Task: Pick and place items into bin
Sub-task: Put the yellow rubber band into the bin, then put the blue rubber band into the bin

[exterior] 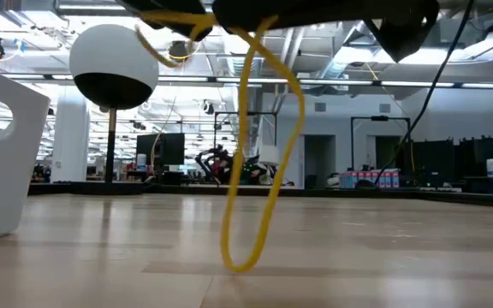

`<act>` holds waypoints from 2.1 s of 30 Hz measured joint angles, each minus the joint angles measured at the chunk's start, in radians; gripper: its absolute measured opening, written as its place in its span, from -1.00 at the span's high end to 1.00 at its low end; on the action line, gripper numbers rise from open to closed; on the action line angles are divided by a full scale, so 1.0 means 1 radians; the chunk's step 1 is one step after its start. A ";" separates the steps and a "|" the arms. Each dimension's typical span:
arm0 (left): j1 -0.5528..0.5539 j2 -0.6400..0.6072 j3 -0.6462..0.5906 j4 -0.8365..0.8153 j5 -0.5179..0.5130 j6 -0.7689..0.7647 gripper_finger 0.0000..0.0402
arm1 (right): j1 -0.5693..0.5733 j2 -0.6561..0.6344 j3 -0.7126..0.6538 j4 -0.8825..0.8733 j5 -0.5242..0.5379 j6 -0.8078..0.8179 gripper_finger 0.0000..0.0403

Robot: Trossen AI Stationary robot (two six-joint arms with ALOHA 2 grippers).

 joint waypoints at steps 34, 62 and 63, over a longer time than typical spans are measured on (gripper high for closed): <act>-0.121 -0.043 0.000 -0.364 -0.005 -0.410 1.00 | -0.019 -0.002 0.002 -0.155 -0.031 0.089 0.29; -0.363 -0.012 -0.008 -0.714 -0.067 -0.990 0.50 | 0.024 -0.002 0.002 -0.566 -0.448 0.566 0.22; -0.355 -0.008 -0.009 -0.714 -0.067 -0.966 0.47 | 0.028 -0.002 0.002 -0.580 -0.452 0.584 0.21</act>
